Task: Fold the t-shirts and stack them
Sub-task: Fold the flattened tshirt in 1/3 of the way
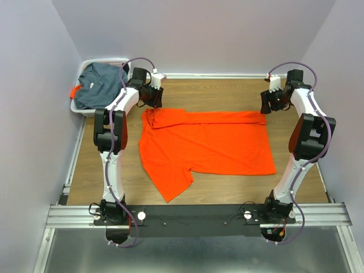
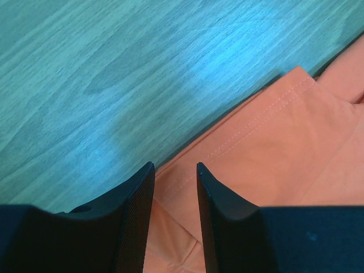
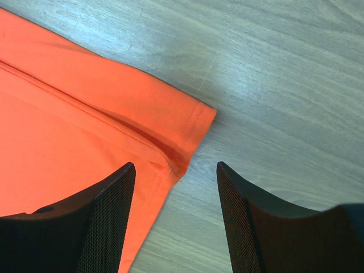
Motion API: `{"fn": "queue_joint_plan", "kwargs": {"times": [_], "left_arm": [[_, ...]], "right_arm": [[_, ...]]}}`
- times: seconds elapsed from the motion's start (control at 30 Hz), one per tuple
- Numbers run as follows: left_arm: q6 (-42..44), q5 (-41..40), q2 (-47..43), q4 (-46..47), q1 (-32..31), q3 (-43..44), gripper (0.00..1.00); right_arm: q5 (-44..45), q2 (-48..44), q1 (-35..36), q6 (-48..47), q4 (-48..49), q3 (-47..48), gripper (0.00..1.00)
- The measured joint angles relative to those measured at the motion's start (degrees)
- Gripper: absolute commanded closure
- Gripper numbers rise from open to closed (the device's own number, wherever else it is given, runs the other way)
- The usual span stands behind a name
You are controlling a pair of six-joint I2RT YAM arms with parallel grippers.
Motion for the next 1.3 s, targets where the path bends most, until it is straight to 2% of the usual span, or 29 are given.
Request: {"fn": "queue_joint_plan", "kwargs": {"times": [0.23,0.5,0.8,1.0,1.3], "left_arm": [[-0.07,-0.15,0.52,-0.17,0.2,0.24,0.55],[-0.52,-1.01,0.52,-0.2,0.24,0.11,0.49],[-1.33,-3.13,1.33,-0.2,0.24,0.09,0.51],[-1.36,-3.15,1.95,-0.72,0.24,0.09,0.6],[-1.27,-2.27,1.95,-0.79,0.24,-0.02,1.0]], "right_arm": [[-0.07,0.0,-0.02,0.0,-0.5,0.0,0.34],[-0.15,0.0,-0.02,0.0,-1.05,0.02,0.34],[-0.61,0.0,-0.02,-0.04,-1.49,0.02,0.34],[-0.61,0.0,-0.02,-0.04,-1.51,0.02,0.35],[-0.61,0.0,-0.02,-0.07,-1.53,0.02,0.36]]}}
